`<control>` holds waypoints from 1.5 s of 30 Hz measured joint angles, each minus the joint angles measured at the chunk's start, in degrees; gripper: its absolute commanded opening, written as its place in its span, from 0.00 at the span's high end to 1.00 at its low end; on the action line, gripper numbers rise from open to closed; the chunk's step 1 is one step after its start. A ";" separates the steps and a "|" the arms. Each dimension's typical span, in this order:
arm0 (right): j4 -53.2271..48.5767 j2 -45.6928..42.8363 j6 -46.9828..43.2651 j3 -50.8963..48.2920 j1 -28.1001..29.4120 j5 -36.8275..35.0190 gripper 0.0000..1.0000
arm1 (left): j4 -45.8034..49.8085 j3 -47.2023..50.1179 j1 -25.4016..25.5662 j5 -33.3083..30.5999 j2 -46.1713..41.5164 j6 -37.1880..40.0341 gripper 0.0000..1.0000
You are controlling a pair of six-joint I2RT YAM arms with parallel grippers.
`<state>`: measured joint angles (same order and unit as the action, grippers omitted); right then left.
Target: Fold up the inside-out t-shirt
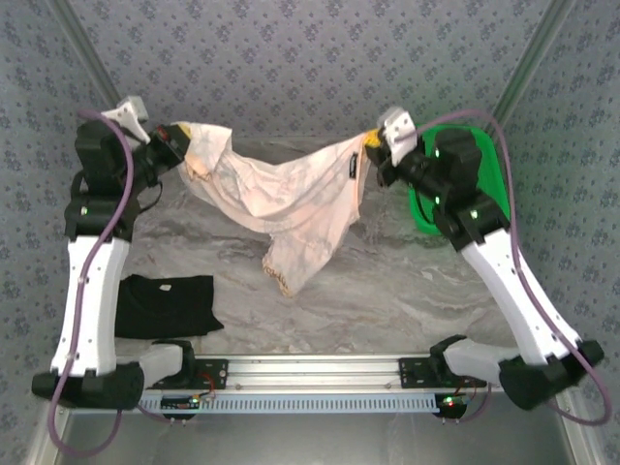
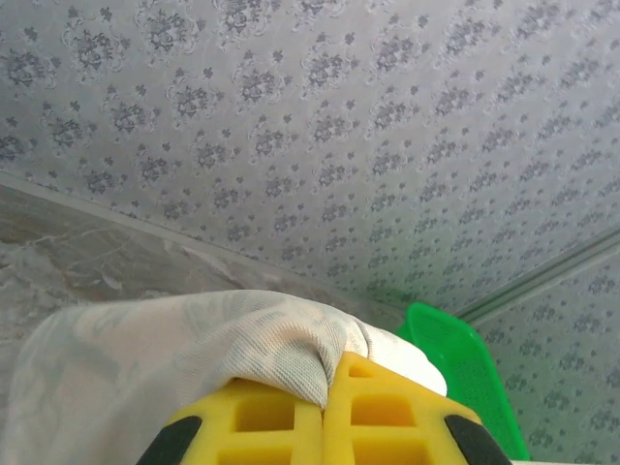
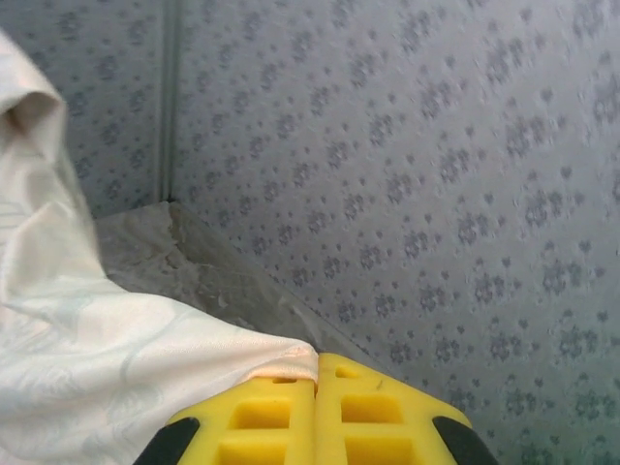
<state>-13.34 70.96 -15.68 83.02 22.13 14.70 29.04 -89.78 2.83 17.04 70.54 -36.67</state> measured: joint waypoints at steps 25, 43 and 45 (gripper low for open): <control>-11.17 11.32 3.78 -25.38 23.82 -2.47 0.47 | 1.62 29.68 -5.44 3.17 18.12 -5.97 0.00; -2.54 26.69 -12.22 -28.04 27.02 -7.37 1.00 | 3.37 38.69 -2.10 -1.05 6.36 -5.88 0.04; -5.57 21.40 -11.19 -29.38 25.83 -5.75 1.00 | 3.28 38.66 0.22 -1.14 5.53 -5.92 0.04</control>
<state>-18.92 92.36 -26.87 53.65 47.97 8.95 32.32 -51.11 3.05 15.90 76.07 -42.59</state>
